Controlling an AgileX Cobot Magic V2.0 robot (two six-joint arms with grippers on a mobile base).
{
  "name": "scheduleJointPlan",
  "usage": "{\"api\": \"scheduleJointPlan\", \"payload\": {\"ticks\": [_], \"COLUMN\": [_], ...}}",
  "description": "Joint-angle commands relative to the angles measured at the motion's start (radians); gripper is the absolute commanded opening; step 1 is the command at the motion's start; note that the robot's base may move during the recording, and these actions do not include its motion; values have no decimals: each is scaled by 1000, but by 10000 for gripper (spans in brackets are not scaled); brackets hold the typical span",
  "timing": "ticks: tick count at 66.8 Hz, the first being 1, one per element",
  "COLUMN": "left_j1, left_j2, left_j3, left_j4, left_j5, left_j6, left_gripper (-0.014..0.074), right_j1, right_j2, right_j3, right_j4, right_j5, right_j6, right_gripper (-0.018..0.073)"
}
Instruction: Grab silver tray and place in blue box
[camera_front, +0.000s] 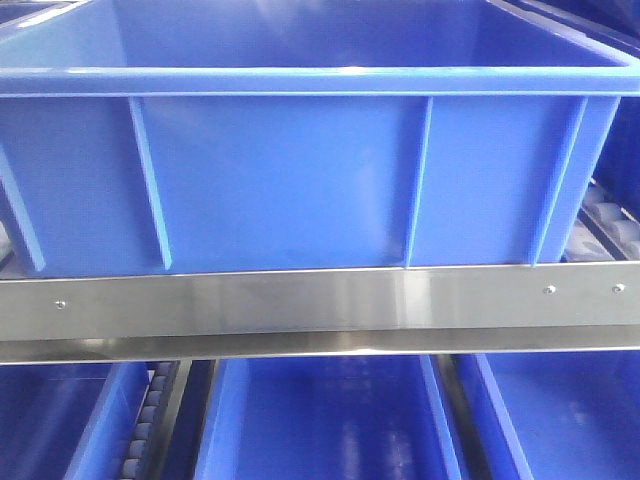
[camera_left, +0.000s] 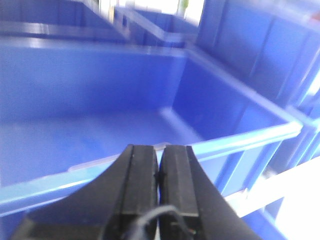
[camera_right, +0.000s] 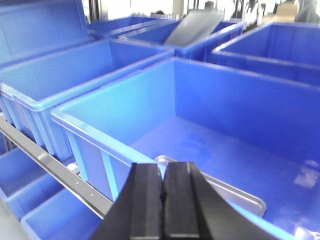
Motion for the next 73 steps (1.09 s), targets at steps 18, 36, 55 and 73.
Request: {"api": "scheduleJointPlan", "payload": {"ticks": [18, 36, 55, 73], "left_j1": [-6, -6, -6, -6], "left_j2": [-292, -292, -292, -292], "left_j3": [103, 105, 105, 105], "left_j4": [2, 2, 2, 2], "left_j5": [-88, -86, -86, -86], "left_j6": [0, 0, 0, 0], "left_gripper": [-6, -6, -6, -6], "right_j1": [1, 1, -2, -189], "right_j2": [-176, -176, -182, -439], "right_j3": [70, 70, 83, 218], "right_j4": [-1, -1, 31, 482], "right_j5": [-73, -73, -69, 46], "right_j6": [-11, -11, -11, -403], "right_gripper": [50, 50, 50, 50]}}
